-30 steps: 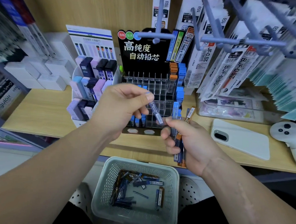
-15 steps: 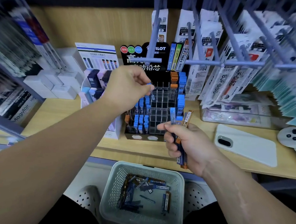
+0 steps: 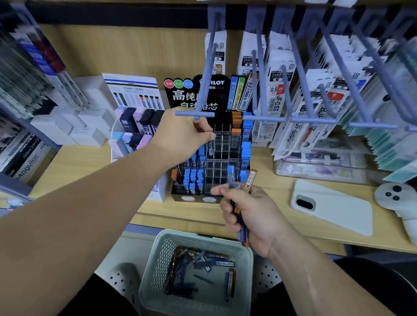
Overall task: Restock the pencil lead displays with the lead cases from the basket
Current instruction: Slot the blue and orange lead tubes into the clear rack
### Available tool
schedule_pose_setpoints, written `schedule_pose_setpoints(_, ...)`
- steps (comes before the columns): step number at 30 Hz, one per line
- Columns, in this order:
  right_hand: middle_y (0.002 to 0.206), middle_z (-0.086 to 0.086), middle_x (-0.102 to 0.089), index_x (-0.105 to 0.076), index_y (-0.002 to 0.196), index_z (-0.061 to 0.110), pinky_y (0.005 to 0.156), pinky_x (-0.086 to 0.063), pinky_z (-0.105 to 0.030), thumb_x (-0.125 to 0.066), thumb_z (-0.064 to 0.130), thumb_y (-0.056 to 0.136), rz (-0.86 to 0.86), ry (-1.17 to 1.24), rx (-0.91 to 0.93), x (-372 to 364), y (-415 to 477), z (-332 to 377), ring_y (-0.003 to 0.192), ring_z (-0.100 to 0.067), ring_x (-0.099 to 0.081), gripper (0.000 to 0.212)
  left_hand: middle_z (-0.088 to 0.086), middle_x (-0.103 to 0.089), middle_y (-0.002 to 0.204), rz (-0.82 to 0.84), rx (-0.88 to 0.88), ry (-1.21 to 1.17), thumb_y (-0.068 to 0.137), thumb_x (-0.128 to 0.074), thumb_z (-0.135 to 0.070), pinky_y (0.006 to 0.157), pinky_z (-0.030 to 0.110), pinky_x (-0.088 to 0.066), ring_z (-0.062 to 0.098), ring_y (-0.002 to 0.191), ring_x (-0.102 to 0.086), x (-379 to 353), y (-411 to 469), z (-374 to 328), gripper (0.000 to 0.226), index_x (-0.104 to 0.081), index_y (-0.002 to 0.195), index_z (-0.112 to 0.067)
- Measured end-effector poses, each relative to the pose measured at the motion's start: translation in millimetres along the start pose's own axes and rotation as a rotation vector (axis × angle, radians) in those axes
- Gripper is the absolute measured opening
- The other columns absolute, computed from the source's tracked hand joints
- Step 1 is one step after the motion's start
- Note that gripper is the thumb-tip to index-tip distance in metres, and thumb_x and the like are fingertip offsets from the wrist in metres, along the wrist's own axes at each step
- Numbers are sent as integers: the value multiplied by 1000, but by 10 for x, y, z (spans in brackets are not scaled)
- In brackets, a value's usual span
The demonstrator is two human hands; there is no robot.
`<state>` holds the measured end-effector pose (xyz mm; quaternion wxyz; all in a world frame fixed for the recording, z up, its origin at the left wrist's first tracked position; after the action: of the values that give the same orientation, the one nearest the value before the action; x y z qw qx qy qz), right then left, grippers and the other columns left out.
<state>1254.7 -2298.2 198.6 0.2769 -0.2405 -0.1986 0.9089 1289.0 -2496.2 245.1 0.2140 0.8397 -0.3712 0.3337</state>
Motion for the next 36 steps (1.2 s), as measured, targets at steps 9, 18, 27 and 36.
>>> schedule_pose_setpoints(9, 61, -1, -46, -72, 104, 4, 44, -27, -24, -55, 12, 101, -35, 6, -3, 77, -34, 3, 49, -13, -37, 19, -20, -45, 72, 25, -157, 280, 81, -80, -28, 59, 22, -35, 4, 63, -45, -95, 35, 143, 13, -74, 78, -18)
schedule_pose_setpoints(18, 61, -2, -47, -73, 98, 6, 43, -27, -24, -55, 11, 101, -86, -28, 32, -42, -35, 20, 49, -14, -37, 20, -12, -48, 58, 19, -109, 302, 81, -75, -44, 47, 21, -25, 2, 52, -44, -6, -20, 137, 25, -57, 76, -27)
schedule_pose_setpoints(27, 63, -2, -48, -74, 101, 6, 43, -27, -23, -57, 13, 100, -93, -15, 8, -179, -12, 140, 50, -13, -37, 19, -18, -37, 65, 22, -244, 302, 78, -81, -33, 60, 28, -34, 15, 69, -48, -6, -219, 283, 23, -64, 88, -23)
schedule_pose_setpoints(36, 64, -3, -47, -73, 104, 4, 43, -25, -22, -57, 14, 100, -47, 9, 10, -191, 8, 131, 50, -12, -36, 19, -7, -62, 70, 59, -59, -201, 89, -72, -32, 58, 21, -44, 3, 55, -47, 152, -507, 134, 4, -74, 87, -28)
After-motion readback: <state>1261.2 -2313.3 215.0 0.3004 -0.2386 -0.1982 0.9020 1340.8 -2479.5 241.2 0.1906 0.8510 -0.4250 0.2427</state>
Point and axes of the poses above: each hand's wrist, its own y-axis towards the middle knuckle, its own x-axis out of the back of the hand, z = x × y, the point moved 1 cm from there along y, towards the middle knuckle
